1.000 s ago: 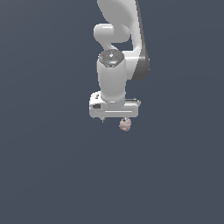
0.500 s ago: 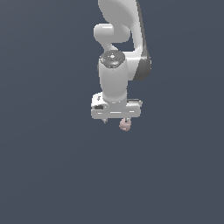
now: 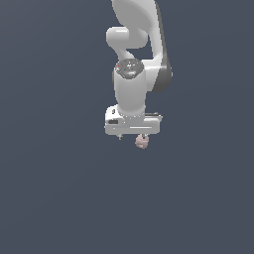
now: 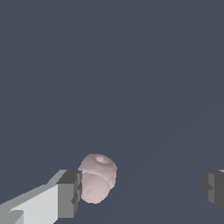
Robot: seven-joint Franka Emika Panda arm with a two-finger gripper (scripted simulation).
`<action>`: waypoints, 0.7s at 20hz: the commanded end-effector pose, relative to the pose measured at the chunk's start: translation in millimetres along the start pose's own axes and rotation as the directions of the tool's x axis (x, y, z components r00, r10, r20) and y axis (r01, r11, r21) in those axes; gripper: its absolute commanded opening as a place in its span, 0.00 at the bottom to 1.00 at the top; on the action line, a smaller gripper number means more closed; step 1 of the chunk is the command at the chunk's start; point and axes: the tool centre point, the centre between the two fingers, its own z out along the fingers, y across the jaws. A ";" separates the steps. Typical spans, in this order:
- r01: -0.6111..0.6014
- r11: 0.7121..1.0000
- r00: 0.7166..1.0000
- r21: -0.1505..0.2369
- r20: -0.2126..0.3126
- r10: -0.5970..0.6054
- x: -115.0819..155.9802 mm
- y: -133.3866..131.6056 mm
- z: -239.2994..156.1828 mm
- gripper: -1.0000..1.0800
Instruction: Pick up the object and move it to a goal position.
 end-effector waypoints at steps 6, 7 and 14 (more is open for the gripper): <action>-0.069 0.998 0.998 -0.013 0.006 0.069 -11.9 -11.5 17.4 0.96; -0.082 0.996 0.997 -0.015 0.007 0.082 -14.2 -13.6 20.6 0.96; -0.195 0.980 0.981 -0.038 0.010 0.196 -36.1 -30.8 47.6 0.96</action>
